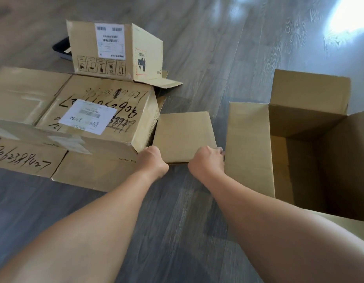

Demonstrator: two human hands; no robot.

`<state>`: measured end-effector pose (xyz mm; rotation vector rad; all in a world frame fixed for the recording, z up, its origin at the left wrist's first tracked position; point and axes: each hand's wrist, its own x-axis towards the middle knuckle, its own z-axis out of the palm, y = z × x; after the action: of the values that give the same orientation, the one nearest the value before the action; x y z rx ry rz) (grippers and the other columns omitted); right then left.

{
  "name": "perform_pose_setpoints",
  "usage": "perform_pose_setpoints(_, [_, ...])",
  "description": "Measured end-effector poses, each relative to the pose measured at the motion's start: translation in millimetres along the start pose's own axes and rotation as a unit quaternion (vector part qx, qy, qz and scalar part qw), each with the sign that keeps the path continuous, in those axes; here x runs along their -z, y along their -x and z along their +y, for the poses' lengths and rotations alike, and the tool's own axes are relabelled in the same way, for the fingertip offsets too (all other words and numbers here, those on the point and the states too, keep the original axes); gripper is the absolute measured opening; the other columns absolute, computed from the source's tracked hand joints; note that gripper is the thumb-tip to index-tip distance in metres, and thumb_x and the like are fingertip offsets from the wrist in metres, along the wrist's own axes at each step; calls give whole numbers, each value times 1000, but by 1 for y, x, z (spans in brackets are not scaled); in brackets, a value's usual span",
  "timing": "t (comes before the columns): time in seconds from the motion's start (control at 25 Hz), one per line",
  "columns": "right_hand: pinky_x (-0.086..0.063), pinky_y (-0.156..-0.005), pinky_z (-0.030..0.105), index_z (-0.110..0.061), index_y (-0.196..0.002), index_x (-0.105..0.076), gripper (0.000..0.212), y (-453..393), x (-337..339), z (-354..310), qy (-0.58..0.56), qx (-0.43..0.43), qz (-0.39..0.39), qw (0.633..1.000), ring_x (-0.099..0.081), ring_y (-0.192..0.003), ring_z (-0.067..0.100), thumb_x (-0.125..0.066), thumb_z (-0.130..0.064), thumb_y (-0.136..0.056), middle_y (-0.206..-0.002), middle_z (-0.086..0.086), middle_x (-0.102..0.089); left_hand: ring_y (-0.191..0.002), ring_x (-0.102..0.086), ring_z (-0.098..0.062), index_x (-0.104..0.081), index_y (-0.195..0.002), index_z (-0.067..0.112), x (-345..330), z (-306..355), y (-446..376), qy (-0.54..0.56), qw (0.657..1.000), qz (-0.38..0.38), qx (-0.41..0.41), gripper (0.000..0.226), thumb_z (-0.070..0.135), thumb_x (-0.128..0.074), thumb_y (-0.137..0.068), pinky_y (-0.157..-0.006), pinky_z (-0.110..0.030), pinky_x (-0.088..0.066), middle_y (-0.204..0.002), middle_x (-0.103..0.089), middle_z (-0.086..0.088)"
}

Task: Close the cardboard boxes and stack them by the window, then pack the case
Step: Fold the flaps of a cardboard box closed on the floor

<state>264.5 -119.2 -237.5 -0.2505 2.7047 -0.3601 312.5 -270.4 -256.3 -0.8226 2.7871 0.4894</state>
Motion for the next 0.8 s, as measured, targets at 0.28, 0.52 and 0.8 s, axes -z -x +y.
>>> perform_pose_setpoints(0.28, [-43, -84, 34, -10, -86, -56, 6, 21, 54, -3, -53, -18, 73, 996, -53, -104, 35, -55, -16, -86, -75, 11, -38, -97, -62, -32, -63, -104, 0, 43, 21, 13, 67, 997, 34, -21, 29, 13, -73, -81, -74, -32, -50, -91, -59, -9])
perform_pose_setpoints(0.52, [-42, -91, 37, -3, -114, -62, 31, 36, 89, 3, -68, -68, 118, 988, -49, -107, 32, -54, -24, -92, -106, 14, -54, -89, -63, -28, -66, -108, -4, 97, 52, 18, 81, 989, 87, -87, 33, 6, -73, -78, -77, -33, -54, -93, -64, -12])
perform_pose_setpoints(0.8, [-31, -85, 38, -10, -100, -66, 30, 36, 140, -4, -81, -17, 204, 975, -46, -107, 31, -50, -35, -96, -107, 14, -62, -75, -39, -25, -33, -63, 25, 159, 73, 22, 97, 979, 145, -107, 47, 2, -74, -73, -66, -29, -33, -67, -40, 2])
